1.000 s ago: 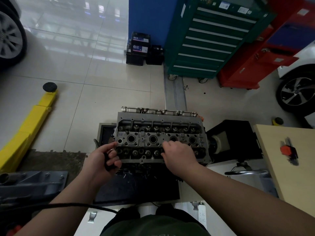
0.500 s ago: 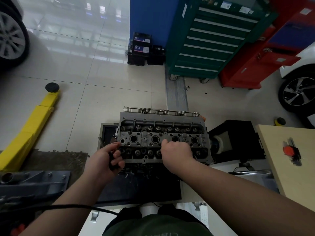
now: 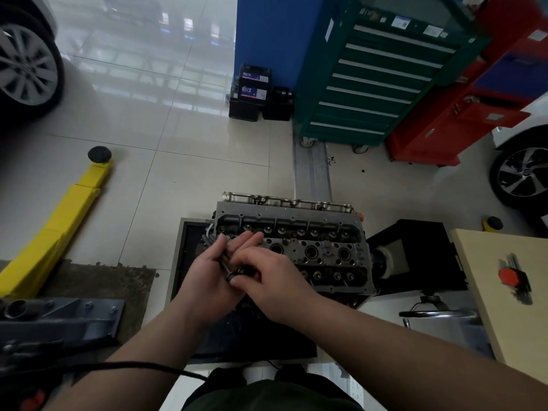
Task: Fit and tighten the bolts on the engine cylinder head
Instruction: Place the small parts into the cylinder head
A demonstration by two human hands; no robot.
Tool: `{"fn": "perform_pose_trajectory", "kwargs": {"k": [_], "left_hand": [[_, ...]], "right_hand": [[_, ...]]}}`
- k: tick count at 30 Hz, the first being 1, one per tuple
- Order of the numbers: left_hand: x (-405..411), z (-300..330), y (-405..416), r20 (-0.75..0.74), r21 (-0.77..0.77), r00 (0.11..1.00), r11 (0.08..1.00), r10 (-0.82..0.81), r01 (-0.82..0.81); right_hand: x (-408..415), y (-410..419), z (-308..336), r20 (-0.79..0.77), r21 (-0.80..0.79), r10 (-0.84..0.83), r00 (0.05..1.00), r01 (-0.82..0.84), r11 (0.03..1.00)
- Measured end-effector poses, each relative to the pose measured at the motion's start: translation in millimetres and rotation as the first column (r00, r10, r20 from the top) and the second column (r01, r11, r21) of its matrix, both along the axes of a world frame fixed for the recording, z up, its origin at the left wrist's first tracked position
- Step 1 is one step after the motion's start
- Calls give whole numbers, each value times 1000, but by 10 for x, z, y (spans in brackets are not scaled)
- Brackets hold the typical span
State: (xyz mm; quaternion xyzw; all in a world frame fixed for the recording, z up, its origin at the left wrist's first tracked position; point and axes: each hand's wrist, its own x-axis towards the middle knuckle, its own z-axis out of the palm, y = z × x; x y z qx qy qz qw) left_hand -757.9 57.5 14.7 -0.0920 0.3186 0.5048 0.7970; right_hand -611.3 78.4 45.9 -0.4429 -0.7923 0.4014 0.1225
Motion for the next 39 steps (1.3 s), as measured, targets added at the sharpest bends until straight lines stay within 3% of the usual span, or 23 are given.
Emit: {"fn": "perform_pose_trajectory", "kwargs": {"k": [5, 8, 10, 16, 24, 35, 39], "left_hand": [[-42, -93, -58, -92, 98, 986, 984, -137, 146], [-96, -189, -145, -183, -13, 964, 981, -193, 193], [-151, -247, -216, -223, -76, 950, 975, -219, 207], [-223, -280, -295, -255, -145, 938, 969, -233, 201], [-297, -241, -336, -252, -114, 946, 977, -203, 179], [-309, -313, -366, -225, -118, 957, 980, -185, 161], [-340, -363, -369, -211, -116, 961, 981, -176, 154]], "right_hand": [[49, 257, 134, -161, 42, -139, 977, 148, 988], [138, 497, 176, -138, 209, -262, 955, 286, 935], [170, 641, 169, -30, 280, -250, 968, 248, 927], [78, 821, -15, 261, 247, -117, 958, 51, 968], [-77, 971, -46, 394, 283, -95, 914, -22, 959], [-190, 1000, -60, 327, 198, -240, 914, 182, 963], [-177, 948, -100, 322, 235, -221, 921, 149, 961]]}}
